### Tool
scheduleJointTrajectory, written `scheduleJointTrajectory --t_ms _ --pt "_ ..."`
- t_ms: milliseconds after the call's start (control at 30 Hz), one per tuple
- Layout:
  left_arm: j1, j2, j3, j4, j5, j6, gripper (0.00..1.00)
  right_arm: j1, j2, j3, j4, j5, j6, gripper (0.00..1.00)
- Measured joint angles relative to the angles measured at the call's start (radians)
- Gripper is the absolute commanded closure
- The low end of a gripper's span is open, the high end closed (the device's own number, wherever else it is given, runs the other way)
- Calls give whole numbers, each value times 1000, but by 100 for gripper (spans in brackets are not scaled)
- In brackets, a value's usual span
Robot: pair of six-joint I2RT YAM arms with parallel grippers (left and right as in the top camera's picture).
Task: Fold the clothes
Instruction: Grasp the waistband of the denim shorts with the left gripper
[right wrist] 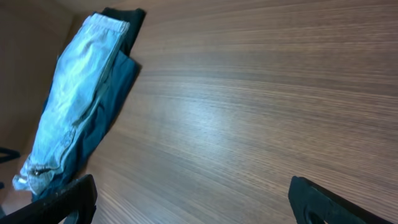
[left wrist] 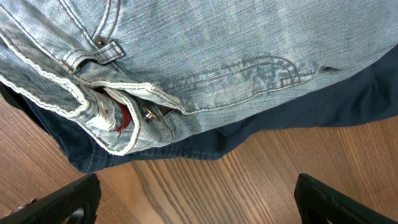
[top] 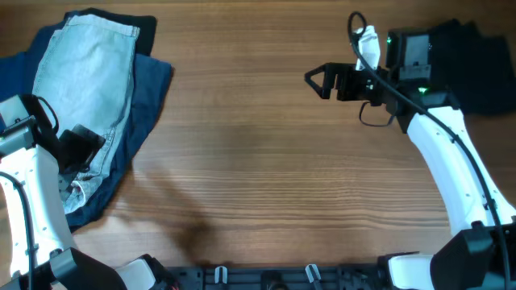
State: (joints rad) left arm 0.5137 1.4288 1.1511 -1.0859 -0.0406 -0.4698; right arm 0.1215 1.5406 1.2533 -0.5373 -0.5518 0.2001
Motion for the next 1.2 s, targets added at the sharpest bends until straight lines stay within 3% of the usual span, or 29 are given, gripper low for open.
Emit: scheduleJointTrajectory --t_ms 1200 --pt "0 13 -107 40 51 0 0 79 0 0 40 82 5 1"
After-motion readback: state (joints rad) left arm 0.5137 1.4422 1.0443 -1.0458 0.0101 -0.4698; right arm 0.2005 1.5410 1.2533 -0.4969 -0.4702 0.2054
